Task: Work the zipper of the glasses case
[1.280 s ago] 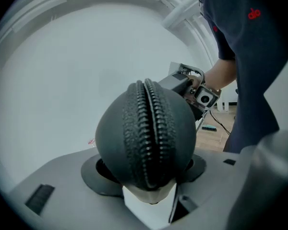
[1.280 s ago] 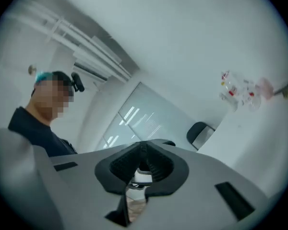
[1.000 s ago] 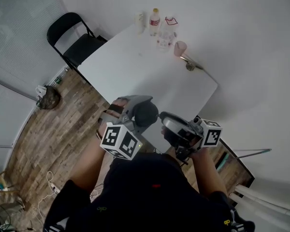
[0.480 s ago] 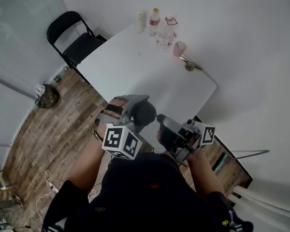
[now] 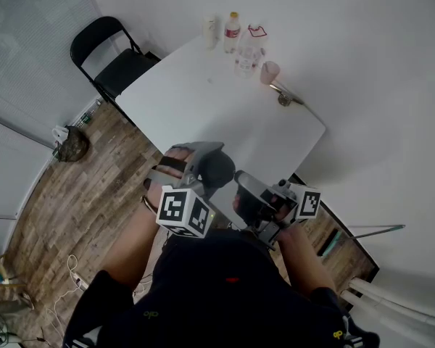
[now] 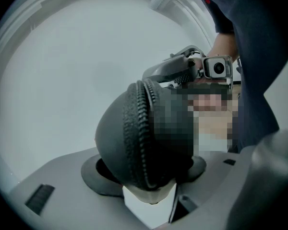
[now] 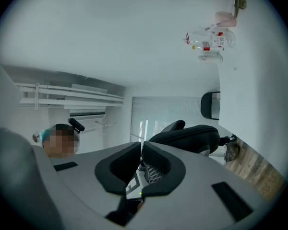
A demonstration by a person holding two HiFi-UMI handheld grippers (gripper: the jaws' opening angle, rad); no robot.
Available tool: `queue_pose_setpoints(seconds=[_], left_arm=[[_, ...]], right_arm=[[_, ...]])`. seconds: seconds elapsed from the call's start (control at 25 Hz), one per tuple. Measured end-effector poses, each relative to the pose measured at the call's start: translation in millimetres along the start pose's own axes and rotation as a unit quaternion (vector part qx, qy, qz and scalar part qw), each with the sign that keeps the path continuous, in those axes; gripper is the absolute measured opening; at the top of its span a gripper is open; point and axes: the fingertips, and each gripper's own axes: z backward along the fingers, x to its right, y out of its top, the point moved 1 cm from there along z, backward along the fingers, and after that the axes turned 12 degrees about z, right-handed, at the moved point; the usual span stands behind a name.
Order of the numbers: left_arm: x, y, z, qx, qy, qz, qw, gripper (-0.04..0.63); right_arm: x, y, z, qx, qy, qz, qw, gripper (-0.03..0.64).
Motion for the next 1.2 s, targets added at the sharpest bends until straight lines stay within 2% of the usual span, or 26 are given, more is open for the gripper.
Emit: queue_pose_setpoints(seconds=[0.12, 0.2, 0.24, 0.28, 0.36, 0.48, 0.56, 0.68, 0.84, 1.04, 1.12, 1.2], left_arm=[[-2, -1, 0, -0.001, 0.004, 0.005, 1.0000, 0.282], [-6, -2, -2, -0.005, 0.014, 0.002, 0.9999, 0.282], [-7, -3, -2, -0.008, 0.019, -0.002, 0.9998, 0.282], [-8, -3, -3, -0.011, 0.023, -0.004, 0.9997, 0.281], [-7, -5, -4, -0.017, 0.025, 0.000, 0.9995, 0.279], [-4, -10, -7, -0.027, 0.021, 0.002, 0.9994, 0.278], [-4, -12, -8, -0.033, 0.019, 0.001, 0.9993, 0.278], [-2, -16, -9, -0.047, 0.016, -0.002, 0.9988, 0.278], [2, -21, -12, -0.063, 0.008, 0.001, 0.9980, 0.278], [7, -22, -12, -0.074, -0.001, 0.005, 0.9973, 0.278], [9, -24, -13, -0.078, -0.003, 0.006, 0.9969, 0.278], [9, -25, -14, -0.076, -0.006, 0.018, 0.9969, 0.278]], right_arm=[[1, 1, 0, -0.006, -0.021, 0.040, 0.999, 0.023], [1, 3, 3, -0.030, -0.052, 0.102, 0.993, 0.021], [-1, 4, 2, -0.050, -0.070, 0.145, 0.986, 0.021], [-3, 4, 1, -0.075, -0.088, 0.192, 0.974, 0.020], [-8, 1, -3, -0.131, -0.114, 0.279, 0.945, 0.020], [-15, -11, -12, -0.202, -0.120, 0.360, 0.903, 0.020], [-15, -17, -15, -0.225, -0.123, 0.382, 0.888, 0.020], [-14, -22, -17, -0.246, -0.127, 0.402, 0.873, 0.020], [-11, -33, -22, -0.286, -0.134, 0.435, 0.843, 0.020], [-8, -41, -24, -0.310, -0.133, 0.443, 0.831, 0.020], [-6, -44, -24, -0.318, -0.132, 0.439, 0.830, 0.020], [-5, -43, -24, -0.317, -0.129, 0.434, 0.833, 0.021]])
